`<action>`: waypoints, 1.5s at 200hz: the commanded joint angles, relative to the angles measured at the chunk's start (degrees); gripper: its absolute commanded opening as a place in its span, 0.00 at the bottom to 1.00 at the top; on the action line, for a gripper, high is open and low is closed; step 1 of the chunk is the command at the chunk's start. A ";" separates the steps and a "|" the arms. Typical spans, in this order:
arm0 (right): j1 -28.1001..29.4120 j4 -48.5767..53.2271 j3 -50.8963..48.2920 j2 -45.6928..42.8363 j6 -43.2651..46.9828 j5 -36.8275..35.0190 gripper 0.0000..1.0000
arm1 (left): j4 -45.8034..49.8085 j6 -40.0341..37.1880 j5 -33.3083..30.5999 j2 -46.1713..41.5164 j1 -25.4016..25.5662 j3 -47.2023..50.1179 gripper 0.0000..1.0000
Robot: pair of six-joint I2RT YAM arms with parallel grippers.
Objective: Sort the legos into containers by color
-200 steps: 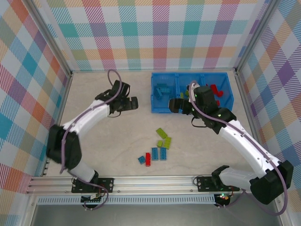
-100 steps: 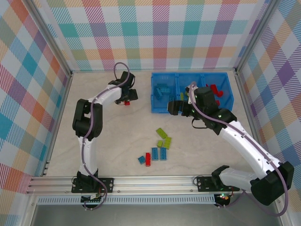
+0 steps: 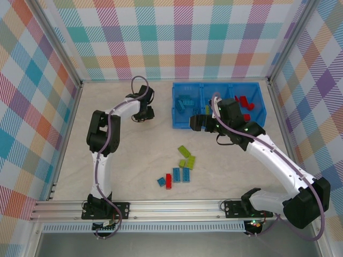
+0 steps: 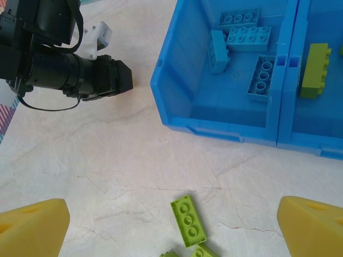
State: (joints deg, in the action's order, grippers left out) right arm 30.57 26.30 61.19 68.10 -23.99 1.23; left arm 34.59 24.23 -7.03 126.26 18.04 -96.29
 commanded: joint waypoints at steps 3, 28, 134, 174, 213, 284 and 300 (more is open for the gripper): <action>0.36 -0.59 0.91 -0.89 -1.99 1.70 1.00 | 0.35 -0.13 4.93 -3.16 -0.42 0.52 0.29; 0.33 -0.99 -0.51 -2.27 -3.29 2.10 1.00 | -1.83 0.60 7.66 -10.11 0.03 5.05 0.28; 0.28 -4.14 -8.42 -16.76 -13.95 -18.32 1.00 | -21.41 -10.27 9.79 -30.23 23.41 12.27 0.27; 0.28 -1.90 -11.96 -23.72 -14.96 -19.41 1.00 | -26.97 -9.67 17.53 -8.45 26.69 -9.01 0.29; 0.28 0.92 -14.46 -29.39 -16.04 -19.35 1.00 | -30.80 -9.77 22.06 7.99 28.18 -28.43 0.29; 0.28 2.74 -15.14 -33.19 -15.39 -19.08 1.00 | -33.49 -10.54 20.10 23.99 32.38 -48.76 0.32; 0.28 3.22 -15.31 -33.89 -15.54 -18.93 1.00 | -32.99 -10.05 17.15 28.63 32.82 -54.74 0.32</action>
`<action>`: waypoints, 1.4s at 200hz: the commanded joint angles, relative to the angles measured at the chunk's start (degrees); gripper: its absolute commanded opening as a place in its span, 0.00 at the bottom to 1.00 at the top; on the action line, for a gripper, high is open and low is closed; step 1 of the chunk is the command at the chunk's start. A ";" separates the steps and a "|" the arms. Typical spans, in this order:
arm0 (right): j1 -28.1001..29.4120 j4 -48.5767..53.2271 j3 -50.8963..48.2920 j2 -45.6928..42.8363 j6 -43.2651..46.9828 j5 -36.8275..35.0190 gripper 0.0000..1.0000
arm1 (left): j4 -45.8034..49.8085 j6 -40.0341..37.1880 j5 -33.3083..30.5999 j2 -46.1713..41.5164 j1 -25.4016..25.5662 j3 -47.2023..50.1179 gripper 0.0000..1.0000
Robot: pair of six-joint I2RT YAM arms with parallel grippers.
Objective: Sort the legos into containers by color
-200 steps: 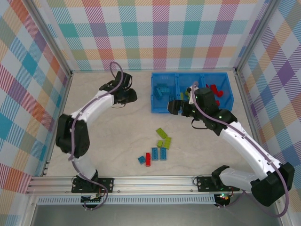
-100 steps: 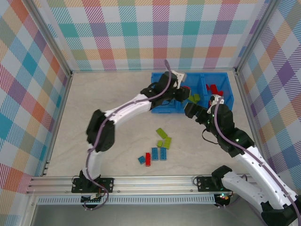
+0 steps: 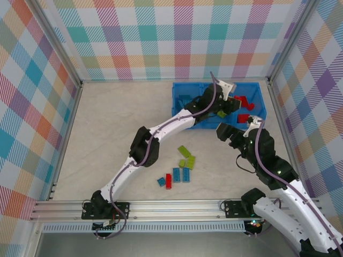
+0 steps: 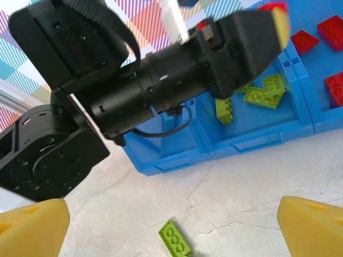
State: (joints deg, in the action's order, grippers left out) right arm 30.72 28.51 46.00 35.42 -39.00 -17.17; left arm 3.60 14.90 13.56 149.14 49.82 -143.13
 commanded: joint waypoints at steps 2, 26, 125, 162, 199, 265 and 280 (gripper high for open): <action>0.13 1.02 -0.16 -1.34 -0.54 -0.57 1.00 | -2.10 -0.67 -3.87 6.17 1.06 -8.34 0.32; 0.13 1.37 -0.80 -2.99 -0.72 -0.59 1.00 | -3.27 0.07 -11.04 10.38 1.16 -12.69 0.34; 0.13 2.04 -2.02 -3.11 -0.90 -1.27 1.00 | -1.04 -1.68 -10.71 7.84 1.15 -14.28 0.61; 0.14 3.46 -1.35 -2.46 -0.73 -2.24 1.00 | -9.79 -1.17 -10.26 -10.92 1.17 9.23 0.64; 0.13 1.11 -2.00 -0.56 0.33 -0.97 1.00 | -22.75 -5.70 -14.73 -36.22 0.48 44.32 0.65; 2.00 0.33 7.71 27.51 12.13 13.82 0.99 | -5.64 -20.49 -22.59 -78.83 0.42 81.34 0.71; 5.05 0.26 10.41 34.34 15.45 12.94 0.99 | 4.66 -24.52 -21.84 -87.24 0.45 84.46 0.73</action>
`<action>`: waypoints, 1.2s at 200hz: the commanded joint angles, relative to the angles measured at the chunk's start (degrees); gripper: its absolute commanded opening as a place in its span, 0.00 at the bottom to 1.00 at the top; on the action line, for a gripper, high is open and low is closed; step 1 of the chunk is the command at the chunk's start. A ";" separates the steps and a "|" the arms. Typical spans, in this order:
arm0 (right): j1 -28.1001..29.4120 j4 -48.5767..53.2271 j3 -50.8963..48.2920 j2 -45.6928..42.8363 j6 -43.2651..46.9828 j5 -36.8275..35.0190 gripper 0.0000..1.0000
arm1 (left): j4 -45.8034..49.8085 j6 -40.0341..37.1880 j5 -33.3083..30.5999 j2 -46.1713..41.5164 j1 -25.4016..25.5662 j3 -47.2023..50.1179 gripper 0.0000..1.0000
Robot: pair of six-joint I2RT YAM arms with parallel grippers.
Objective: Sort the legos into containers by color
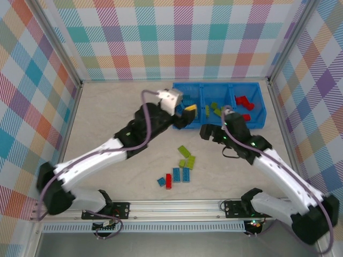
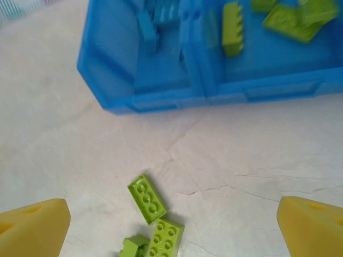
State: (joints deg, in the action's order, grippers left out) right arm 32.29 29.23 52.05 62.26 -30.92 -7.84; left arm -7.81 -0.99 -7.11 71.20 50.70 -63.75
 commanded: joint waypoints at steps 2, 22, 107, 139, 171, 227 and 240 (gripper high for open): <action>3.78 -0.44 4.72 8.40 7.73 3.44 0.99 | 17.41 -9.12 -1.28 -10.26 -0.42 5.44 0.73; 6.47 -0.12 8.41 17.35 10.78 3.71 0.98 | 30.31 -12.68 -3.04 -18.41 -0.34 8.02 0.75; 11.72 9.72 22.79 44.14 18.26 3.39 0.82 | 48.34 -19.47 1.23 -35.97 -0.33 17.32 0.96; 13.17 10.91 23.84 47.79 17.19 1.22 0.75 | 46.48 -20.93 1.64 -34.20 -0.34 19.11 1.00; 13.58 11.16 22.79 49.18 16.60 -0.16 0.56 | 47.72 -21.85 2.24 -33.12 -0.34 18.96 1.00; 13.76 8.98 22.56 48.09 16.28 -1.54 0.34 | 47.37 -21.68 2.94 -33.58 -0.42 19.64 1.00; 13.70 7.74 22.98 46.52 16.24 -1.66 0.31 | 47.41 -21.59 3.53 -33.66 -0.42 19.55 1.00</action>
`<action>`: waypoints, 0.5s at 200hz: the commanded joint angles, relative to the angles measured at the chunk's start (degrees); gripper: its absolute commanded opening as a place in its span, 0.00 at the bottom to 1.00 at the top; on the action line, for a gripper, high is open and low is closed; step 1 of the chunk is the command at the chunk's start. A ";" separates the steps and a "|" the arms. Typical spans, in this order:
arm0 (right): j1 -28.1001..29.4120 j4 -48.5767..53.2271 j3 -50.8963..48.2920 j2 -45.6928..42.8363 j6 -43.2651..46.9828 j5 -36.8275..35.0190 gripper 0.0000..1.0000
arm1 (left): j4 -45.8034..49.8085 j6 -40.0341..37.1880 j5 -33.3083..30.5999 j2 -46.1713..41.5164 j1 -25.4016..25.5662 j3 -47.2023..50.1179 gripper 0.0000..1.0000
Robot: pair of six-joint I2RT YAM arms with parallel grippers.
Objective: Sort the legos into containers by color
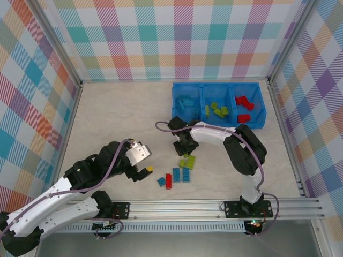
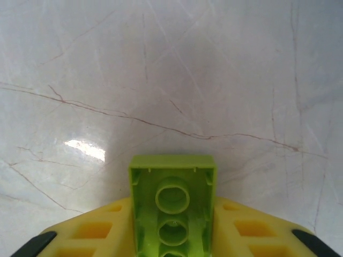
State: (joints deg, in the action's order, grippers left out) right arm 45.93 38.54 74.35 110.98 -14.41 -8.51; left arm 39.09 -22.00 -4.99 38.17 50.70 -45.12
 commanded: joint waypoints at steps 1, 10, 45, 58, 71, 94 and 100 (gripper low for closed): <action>0.05 -1.69 0.70 -2.36 -0.26 -0.98 0.31 | 0.48 -0.54 1.49 -0.64 -0.42 0.92 1.00; -0.02 -2.59 1.02 -3.91 -0.43 -1.13 0.29 | 0.37 -0.42 2.14 -0.80 -0.41 0.96 1.00; -1.55 -7.31 -1.03 -12.81 -2.82 -3.84 0.27 | 0.28 -0.15 2.17 -1.91 -0.41 1.30 1.00; -3.20 -9.52 -2.73 -17.07 -3.65 -6.25 0.27 | 0.20 -0.23 1.50 -2.35 -0.42 1.44 1.00; -5.70 -12.00 -4.36 -21.36 -4.21 -8.72 0.28 | 0.03 -0.34 1.42 -2.66 -0.42 1.56 1.00; -12.90 -15.13 -5.71 -26.09 -5.64 -11.23 0.29 | 0.02 -0.33 1.76 -2.37 -0.58 1.73 1.00; -15.46 -15.33 -5.38 -26.38 -6.32 -10.65 0.29 | 0.18 -0.30 1.87 -2.17 -0.55 1.73 1.00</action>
State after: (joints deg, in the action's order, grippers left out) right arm 38.13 27.44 70.08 87.13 -17.58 -15.49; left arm 39.07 -21.98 -3.66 36.18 50.70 -44.31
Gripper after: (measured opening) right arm 0.301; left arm 0.998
